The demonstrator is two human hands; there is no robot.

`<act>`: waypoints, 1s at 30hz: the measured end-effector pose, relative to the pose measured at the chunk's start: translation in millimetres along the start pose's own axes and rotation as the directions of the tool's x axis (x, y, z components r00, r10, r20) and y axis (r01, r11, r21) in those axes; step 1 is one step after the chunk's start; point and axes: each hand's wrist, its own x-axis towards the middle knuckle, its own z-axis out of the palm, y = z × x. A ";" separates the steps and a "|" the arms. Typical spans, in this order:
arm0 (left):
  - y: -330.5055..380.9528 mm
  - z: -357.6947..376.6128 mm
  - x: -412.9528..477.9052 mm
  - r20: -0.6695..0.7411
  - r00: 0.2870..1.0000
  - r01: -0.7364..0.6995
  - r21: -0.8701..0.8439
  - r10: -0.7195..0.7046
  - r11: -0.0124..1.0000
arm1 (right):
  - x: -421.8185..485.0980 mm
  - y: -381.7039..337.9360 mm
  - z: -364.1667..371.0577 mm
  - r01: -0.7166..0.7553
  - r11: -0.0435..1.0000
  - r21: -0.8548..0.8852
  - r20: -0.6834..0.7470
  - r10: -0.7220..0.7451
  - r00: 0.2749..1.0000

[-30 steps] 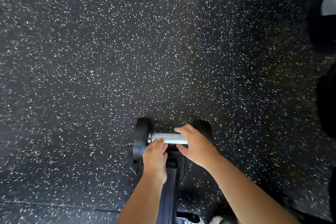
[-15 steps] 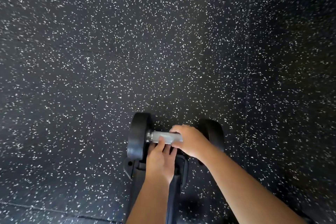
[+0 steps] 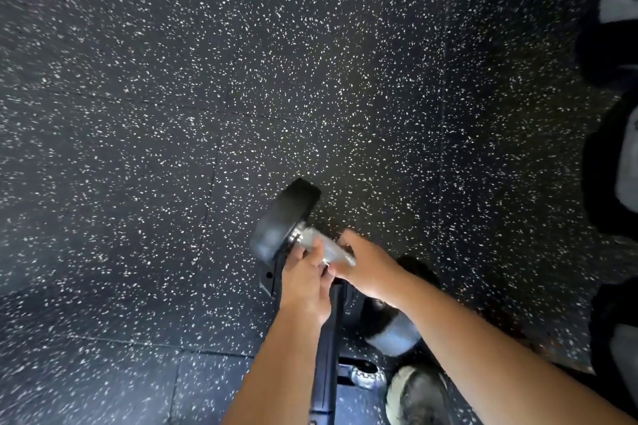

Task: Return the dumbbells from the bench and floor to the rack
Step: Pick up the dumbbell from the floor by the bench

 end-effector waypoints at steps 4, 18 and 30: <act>41.8 20.9 -75.4 0.066 0.995 -0.088 0.114 0.081 0.990 | -68.2 -43.2 -26.2 0.007 0.989 0.151 -0.014 -0.005 1.000; 162.0 77.0 -335.3 0.306 0.932 -0.301 0.362 0.192 0.882 | -315.7 -187.0 -106.8 0.043 0.952 0.305 -0.157 0.006 0.988; 163.7 77.9 -520.2 0.330 0.889 -0.435 0.392 0.318 0.810 | -492.8 -209.0 -120.0 0.121 0.902 0.414 -0.073 -0.100 0.992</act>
